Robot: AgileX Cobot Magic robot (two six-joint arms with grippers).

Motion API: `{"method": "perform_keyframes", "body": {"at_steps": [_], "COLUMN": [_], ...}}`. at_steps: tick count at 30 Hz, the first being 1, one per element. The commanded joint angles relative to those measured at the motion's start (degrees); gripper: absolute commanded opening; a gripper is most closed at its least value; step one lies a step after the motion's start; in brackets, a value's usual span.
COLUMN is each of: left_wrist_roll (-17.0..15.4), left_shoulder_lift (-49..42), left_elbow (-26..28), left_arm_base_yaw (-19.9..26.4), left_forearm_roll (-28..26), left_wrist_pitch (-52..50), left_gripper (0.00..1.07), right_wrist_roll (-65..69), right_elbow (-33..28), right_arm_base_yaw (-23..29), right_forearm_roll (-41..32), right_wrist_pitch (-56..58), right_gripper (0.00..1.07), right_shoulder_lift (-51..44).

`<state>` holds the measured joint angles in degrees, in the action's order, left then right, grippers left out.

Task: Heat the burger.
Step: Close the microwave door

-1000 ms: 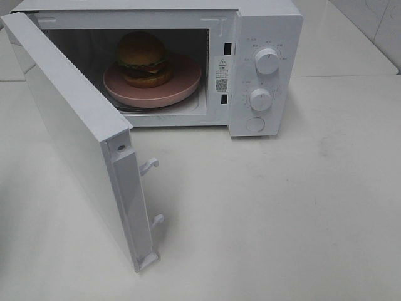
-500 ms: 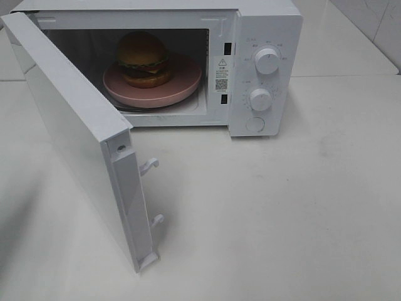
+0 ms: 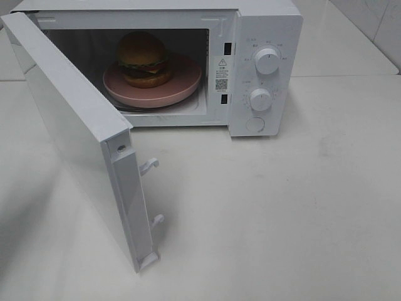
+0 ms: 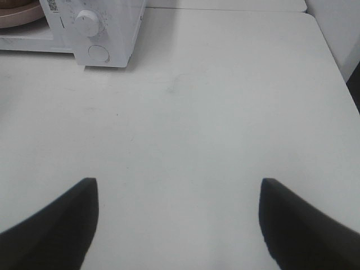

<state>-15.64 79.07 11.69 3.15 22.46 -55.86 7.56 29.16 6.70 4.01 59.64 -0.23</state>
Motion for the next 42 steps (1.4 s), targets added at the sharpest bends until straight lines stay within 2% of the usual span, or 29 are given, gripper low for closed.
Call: {"method": "perform_keyframes", "body": {"at_steps": [1,3,4,5,6,8,11,14,16,20,26,39,40,41,42], "left_wrist_roll": [2.58,6.82,6.82,8.02,8.02,8.14,8.42,9.17,11.23,11.29,12.95,15.07,16.67,16.67,18.91], "left_shoulder_lift": [1.15,3.09,3.09,4.58,4.58,6.53,8.25,8.59,10.2,11.34,14.15,18.91,19.6,19.6,19.82], "left_elbow": [0.86,1.38,1.38,1.49,1.49,1.49,1.49,1.49,1.66,2.58,6.93,15.3,17.07,17.07,18.91], "left_arm_base_yaw": [-2.98,-7.85,-7.85,-10.54,-10.54,-13.92,-16.5,-17.19,-20.51,-22.52,-27.96,-34.89,-35.98,-35.98,-37.07], "left_forearm_roll": [-1.55,-5.1,-5.1,-9.51,-9.51,-14.44,-17.25,-17.93,-21.49,-24.06,-31.46,-40.39,-42.28,-42.28,-44.58], "left_wrist_pitch": [-0.86,-0.8,-0.8,-0.92,-0.92,-1.26,-1.95,-2.41,-3.78,-3.84,-3.67,-1.55,-0.17,-0.17,1.32], "left_gripper": [0.0,0.0,0.0,0.0,0.0,0.0,0.0,0.0,0.0,0.0,0.0,0.0,0.0,0.0,0.0], "right_wrist_roll": [-0.46,-0.46,-0.46,-0.46,-0.46,-0.46,-0.46,-0.46,-0.46,-0.46,-0.46,-0.46,-0.46,-0.46,-0.46], "right_elbow": [-0.11,-0.11,-0.11,-0.11,-0.11,-0.11,-0.11,-0.11,-0.11,-0.11,-0.11,-0.11,-0.11,-0.11,-0.11], "right_arm_base_yaw": [-0.4,-0.4,-0.4,-0.4,-0.4,-0.4,-0.4,-0.4,-0.4,-0.4,-0.4,-0.4,-0.4,-0.4,-0.4], "right_forearm_roll": [-0.11,-0.11,-0.11,-0.11,-0.11,-0.11,-0.11,-0.11,-0.11,-0.11,-0.11,-0.11,-0.11,-0.11,-0.11], "right_wrist_pitch": [-0.23,-0.23,-0.23,-0.23,-0.23,-0.23,-0.23,-0.23,-0.23,-0.23,-0.23,-0.23,-0.23,-0.23,-0.23], "right_gripper": [0.76,0.76,0.76,0.76,0.76,0.76,0.76,0.76,0.76,0.76,0.76,0.76,0.76,0.76,0.76], "right_shoulder_lift": [-1.43,-1.43,-1.43,-1.43,-1.43,-1.43,-1.43,-1.43,-1.43,-1.43,-1.43,-1.43,-1.43,-1.43,-1.43]}}
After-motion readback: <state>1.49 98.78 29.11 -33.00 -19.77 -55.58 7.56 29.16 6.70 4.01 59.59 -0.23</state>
